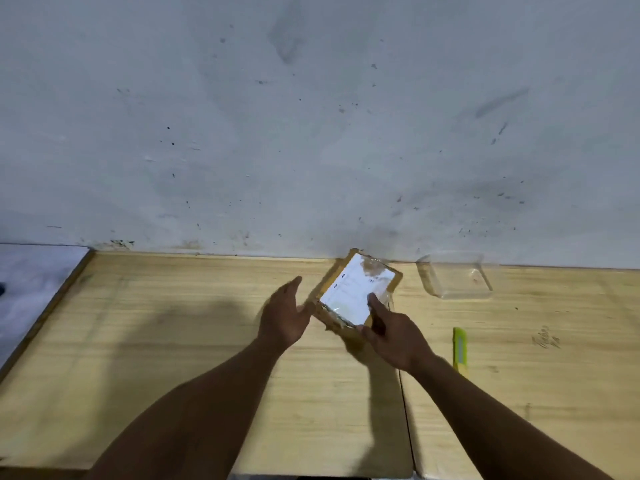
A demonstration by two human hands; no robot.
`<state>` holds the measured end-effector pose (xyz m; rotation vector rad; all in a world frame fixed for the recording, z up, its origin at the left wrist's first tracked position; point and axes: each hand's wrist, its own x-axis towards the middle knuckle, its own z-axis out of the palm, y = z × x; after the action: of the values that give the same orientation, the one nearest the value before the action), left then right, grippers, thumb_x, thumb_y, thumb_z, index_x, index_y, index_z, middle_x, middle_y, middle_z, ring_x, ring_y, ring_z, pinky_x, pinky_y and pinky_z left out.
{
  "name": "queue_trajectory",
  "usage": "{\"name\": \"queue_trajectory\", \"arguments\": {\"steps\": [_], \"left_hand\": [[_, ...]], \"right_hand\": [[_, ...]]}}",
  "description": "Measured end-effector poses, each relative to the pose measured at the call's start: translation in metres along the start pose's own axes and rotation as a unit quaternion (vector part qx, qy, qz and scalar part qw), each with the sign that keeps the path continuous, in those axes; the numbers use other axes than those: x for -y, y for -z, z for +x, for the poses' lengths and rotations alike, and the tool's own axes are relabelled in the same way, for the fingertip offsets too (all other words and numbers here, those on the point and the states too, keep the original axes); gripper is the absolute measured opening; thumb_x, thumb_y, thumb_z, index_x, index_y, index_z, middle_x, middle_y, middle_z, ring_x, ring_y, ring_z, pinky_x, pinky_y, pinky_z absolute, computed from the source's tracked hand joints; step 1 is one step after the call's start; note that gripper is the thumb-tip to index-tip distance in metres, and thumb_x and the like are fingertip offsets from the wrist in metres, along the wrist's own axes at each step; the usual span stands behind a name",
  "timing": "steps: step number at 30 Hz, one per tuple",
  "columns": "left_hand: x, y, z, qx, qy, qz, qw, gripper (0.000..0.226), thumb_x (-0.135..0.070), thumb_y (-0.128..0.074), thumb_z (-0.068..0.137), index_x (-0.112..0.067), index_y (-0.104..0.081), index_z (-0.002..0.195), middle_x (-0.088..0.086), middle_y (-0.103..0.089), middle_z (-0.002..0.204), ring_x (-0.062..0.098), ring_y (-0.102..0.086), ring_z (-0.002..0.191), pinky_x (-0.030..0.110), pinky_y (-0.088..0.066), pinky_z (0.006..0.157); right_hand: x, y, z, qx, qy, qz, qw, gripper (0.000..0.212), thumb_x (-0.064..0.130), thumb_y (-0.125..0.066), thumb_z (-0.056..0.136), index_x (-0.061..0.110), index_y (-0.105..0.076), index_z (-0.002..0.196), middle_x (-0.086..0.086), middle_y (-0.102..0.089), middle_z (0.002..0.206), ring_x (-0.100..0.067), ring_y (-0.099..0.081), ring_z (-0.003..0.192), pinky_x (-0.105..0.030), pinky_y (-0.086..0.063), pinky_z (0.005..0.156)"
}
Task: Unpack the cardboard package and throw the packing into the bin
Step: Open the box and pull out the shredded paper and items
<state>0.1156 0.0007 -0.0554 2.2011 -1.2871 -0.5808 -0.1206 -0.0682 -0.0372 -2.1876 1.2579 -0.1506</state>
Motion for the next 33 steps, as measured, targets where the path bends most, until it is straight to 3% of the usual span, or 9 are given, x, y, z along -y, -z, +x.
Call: {"name": "queue_trajectory", "arguments": {"steps": [4,7,10,12,14,18,24,29,33], "left_hand": [[-0.029,0.006,-0.004,0.001,0.064,-0.161,0.985,0.022,-0.023,-0.055,0.092,-0.026,-0.064,0.112,-0.009,-0.067,0.096,0.016,-0.062,0.094,0.025,-0.041,0.077],[-0.038,0.003,-0.003,-0.005,0.107,-0.213,0.971,0.016,-0.024,-0.05,0.095,-0.029,-0.06,0.106,-0.006,-0.063,0.096,0.017,-0.058,0.091,0.027,-0.036,0.075],[-0.036,0.0,0.002,-0.009,0.115,-0.215,0.97,0.024,-0.023,-0.046,0.095,-0.024,-0.063,0.113,-0.002,-0.068,0.102,0.021,-0.06,0.094,0.03,-0.04,0.076],[-0.035,0.0,0.003,-0.007,0.123,-0.227,0.966,0.029,-0.025,-0.046,0.096,-0.025,-0.06,0.122,-0.005,-0.066,0.111,0.02,-0.06,0.099,0.033,-0.045,0.086],[-0.035,-0.003,0.004,0.006,0.139,-0.254,0.957,0.038,-0.031,-0.044,0.098,-0.03,-0.051,0.135,-0.009,-0.059,0.126,0.018,-0.056,0.113,0.034,-0.042,0.097],[-0.038,-0.008,0.0,0.005,0.148,-0.323,0.935,0.042,-0.034,-0.04,0.101,-0.036,-0.044,0.143,-0.009,-0.048,0.143,0.015,-0.046,0.129,0.023,-0.033,0.093],[-0.028,-0.012,0.001,0.001,0.117,-0.372,0.921,0.04,-0.044,-0.033,0.102,-0.04,-0.049,0.138,-0.014,-0.051,0.142,0.008,-0.048,0.127,0.026,-0.041,0.104],[-0.025,-0.014,0.003,0.015,0.13,-0.402,0.906,0.053,-0.063,-0.029,0.093,-0.041,-0.05,0.137,-0.012,-0.049,0.144,0.01,-0.044,0.132,0.041,-0.033,0.115],[-0.02,-0.016,0.009,0.018,0.126,-0.383,0.915,0.045,-0.054,-0.031,0.097,-0.039,-0.053,0.134,-0.01,-0.056,0.134,0.01,-0.051,0.121,0.037,-0.042,0.106]], "right_hand": [[0.044,-0.036,-0.013,0.06,0.031,0.056,0.996,0.089,0.034,-0.055,0.091,0.028,0.004,0.157,0.004,-0.068,0.105,-0.016,-0.063,0.083,-0.032,-0.051,0.073],[0.069,-0.04,-0.014,0.134,0.055,0.25,0.957,0.078,0.01,-0.058,0.089,0.036,-0.019,0.151,0.009,-0.065,0.105,-0.001,-0.061,0.075,-0.023,-0.052,0.066],[0.064,-0.027,-0.007,-0.035,0.093,0.19,0.977,0.045,0.013,-0.057,0.083,0.035,-0.066,0.121,0.013,-0.072,0.096,0.003,-0.061,0.069,-0.036,-0.058,0.071],[0.045,-0.011,-0.003,-0.17,0.102,0.118,0.973,0.037,0.024,-0.066,0.081,0.036,-0.068,0.116,0.019,-0.067,0.095,0.002,-0.059,0.077,-0.034,-0.055,0.072],[0.025,0.006,0.0,-0.193,0.089,0.04,0.976,0.066,0.046,-0.072,0.071,0.036,-0.053,0.134,0.012,-0.058,0.121,-0.009,-0.055,0.105,-0.037,-0.053,0.081],[-0.007,0.018,0.013,-0.008,0.02,0.019,1.0,0.121,0.063,-0.07,0.045,0.029,-0.028,0.153,-0.003,-0.022,0.16,-0.024,-0.028,0.143,-0.046,-0.04,0.108],[-0.026,0.011,0.026,-0.053,0.07,0.097,0.991,0.068,0.02,-0.076,0.081,0.018,-0.048,0.143,-0.003,-0.047,0.146,-0.026,-0.053,0.124,-0.048,-0.051,0.097],[-0.027,0.014,0.025,-0.063,0.076,0.139,0.985,0.054,0.016,-0.072,0.089,0.025,-0.051,0.139,0.008,-0.054,0.133,-0.015,-0.063,0.105,-0.008,-0.046,0.075],[-0.02,0.029,0.032,-0.057,0.057,0.207,0.975,0.042,0.025,-0.076,0.084,0.035,-0.06,0.121,0.014,-0.062,0.124,-0.008,-0.065,0.094,-0.024,-0.053,0.07]]}}
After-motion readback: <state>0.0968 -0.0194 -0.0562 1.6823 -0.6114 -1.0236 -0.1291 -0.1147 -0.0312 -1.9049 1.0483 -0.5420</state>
